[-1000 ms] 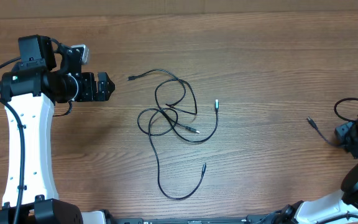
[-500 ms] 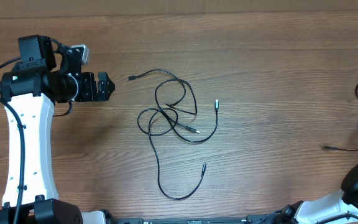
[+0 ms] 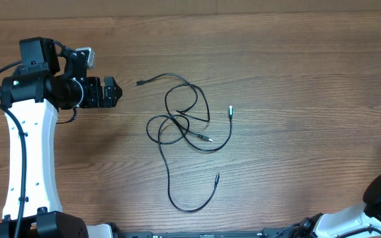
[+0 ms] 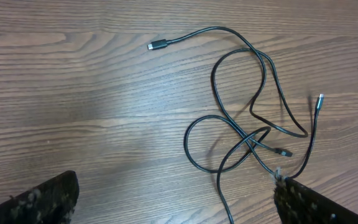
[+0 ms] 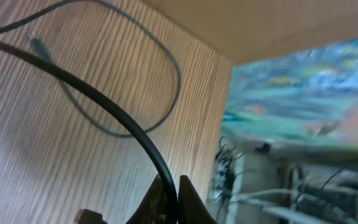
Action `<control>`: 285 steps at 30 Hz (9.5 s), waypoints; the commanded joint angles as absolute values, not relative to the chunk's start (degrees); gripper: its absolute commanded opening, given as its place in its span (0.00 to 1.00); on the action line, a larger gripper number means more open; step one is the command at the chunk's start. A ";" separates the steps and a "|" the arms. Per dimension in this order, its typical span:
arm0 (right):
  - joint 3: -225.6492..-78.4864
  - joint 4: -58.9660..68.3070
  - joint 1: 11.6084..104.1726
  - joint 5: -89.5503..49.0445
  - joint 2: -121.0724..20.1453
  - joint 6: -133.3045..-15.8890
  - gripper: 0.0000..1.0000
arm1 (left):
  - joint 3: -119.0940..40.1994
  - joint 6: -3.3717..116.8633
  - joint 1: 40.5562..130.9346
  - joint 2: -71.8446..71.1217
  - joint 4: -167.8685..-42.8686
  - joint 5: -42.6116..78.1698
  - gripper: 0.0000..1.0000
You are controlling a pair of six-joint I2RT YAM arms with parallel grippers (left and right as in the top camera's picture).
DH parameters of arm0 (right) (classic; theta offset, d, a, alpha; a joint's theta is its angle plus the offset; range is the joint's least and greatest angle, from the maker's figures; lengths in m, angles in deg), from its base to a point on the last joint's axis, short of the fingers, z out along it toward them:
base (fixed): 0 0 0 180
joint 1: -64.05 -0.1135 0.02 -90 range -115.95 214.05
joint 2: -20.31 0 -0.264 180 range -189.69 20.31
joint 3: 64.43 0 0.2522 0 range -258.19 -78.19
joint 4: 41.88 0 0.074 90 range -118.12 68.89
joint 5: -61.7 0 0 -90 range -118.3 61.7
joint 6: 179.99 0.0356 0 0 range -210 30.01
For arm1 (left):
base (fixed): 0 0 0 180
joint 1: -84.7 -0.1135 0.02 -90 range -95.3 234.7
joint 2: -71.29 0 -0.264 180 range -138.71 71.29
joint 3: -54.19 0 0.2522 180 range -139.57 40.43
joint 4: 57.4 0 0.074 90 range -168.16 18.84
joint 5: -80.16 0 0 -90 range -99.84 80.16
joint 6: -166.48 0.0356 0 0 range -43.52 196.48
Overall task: Untangle cables
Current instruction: 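Release the cable and withdraw the right gripper to the right edge, then move the right gripper left over the central black cable tangle, then lower the right gripper and grasp a black cable in the tangle, then lift the right gripper up-right, pulling the cable out to the right, then release the cable at the far right and withdraw the right gripper, then move the right gripper to the last black cable and grasp it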
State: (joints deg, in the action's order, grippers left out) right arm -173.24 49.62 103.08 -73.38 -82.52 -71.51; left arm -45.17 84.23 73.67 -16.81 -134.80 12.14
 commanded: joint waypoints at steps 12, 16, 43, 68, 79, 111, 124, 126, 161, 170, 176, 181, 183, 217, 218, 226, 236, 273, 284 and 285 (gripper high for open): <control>-174.74 33.42 107.45 -82.25 -82.23 -100.85 0.04 | -46.09 85.48 73.52 -16.79 -134.80 12.01 1.00; -174.74 28.92 111.39 -82.23 -82.23 -103.56 0.04 | -46.09 85.50 73.52 -16.79 -134.80 12.01 1.00; -174.74 26.17 120.30 -48.13 -82.25 -106.53 0.70 | -46.09 85.50 73.52 -16.79 -134.80 12.01 1.00; -173.76 47.54 86.86 11.84 -82.25 -106.55 1.00 | -46.09 85.48 73.52 -16.79 -134.80 12.01 1.00; -170.42 44.18 64.74 6.51 -82.36 -106.57 1.00 | -46.09 85.48 73.52 -16.79 -134.80 12.01 1.00; -144.98 4.18 39.61 2.80 -82.47 -110.33 1.00 | -46.09 85.48 73.52 -16.79 -134.80 12.01 1.00; -141.61 -3.19 39.50 2.86 -82.84 -117.28 0.95 | -46.09 85.50 73.52 -16.79 -134.80 12.01 1.00; -140.82 -5.02 39.24 2.82 -83.15 -117.31 0.95 | -46.09 85.48 73.52 -16.79 -134.78 12.01 1.00; -149.50 -7.76 41.95 4.87 -79.96 -107.95 0.04 | -46.09 85.48 73.52 -16.79 -134.80 12.01 1.00; -163.09 0.68 42.25 -20.50 -65.36 -107.97 0.04 | -46.09 85.48 73.52 -16.79 -134.80 12.01 1.00; -172.67 0.79 44.37 -31.83 -58.89 -107.73 0.04 | -46.09 85.50 73.52 -16.79 -134.80 12.01 1.00; -180.34 1.71 50.34 -35.43 -56.07 -107.75 0.04 | -46.09 85.50 73.52 -16.79 -134.80 12.01 1.00; -181.96 2.26 53.20 -37.14 -55.92 -107.75 0.04 | -46.09 85.48 73.52 -16.79 -134.80 12.01 1.00; -182.48 11.02 102.16 -26.86 -72.90 -101.55 0.04 | -46.09 85.48 73.52 -16.79 -134.80 12.01 1.00; -182.46 10.15 102.86 -26.86 -73.18 -101.55 0.04 | -46.09 85.48 73.52 -16.79 -134.80 12.01 1.00; -182.46 4.03 106.51 -26.89 -76.57 -102.27 0.04 | -46.09 85.48 73.52 -16.79 -134.80 12.01 1.00; -182.39 8.79 107.41 -26.86 -84.07 -101.90 0.21 | -46.09 85.48 73.52 -16.79 -134.80 12.01 1.00; -177.91 45.71 84.04 18.05 -85.27 -101.72 1.00 | -46.09 85.48 73.52 -16.79 -134.78 12.01 1.00; -170.15 37.95 61.64 6.99 -85.27 -101.87 1.00 | -46.09 85.50 73.52 -16.79 -134.78 12.01 1.00; -169.06 37.20 59.58 5.88 -85.27 -102.57 1.00 | -46.09 85.50 73.52 -16.79 -134.78 12.01 1.00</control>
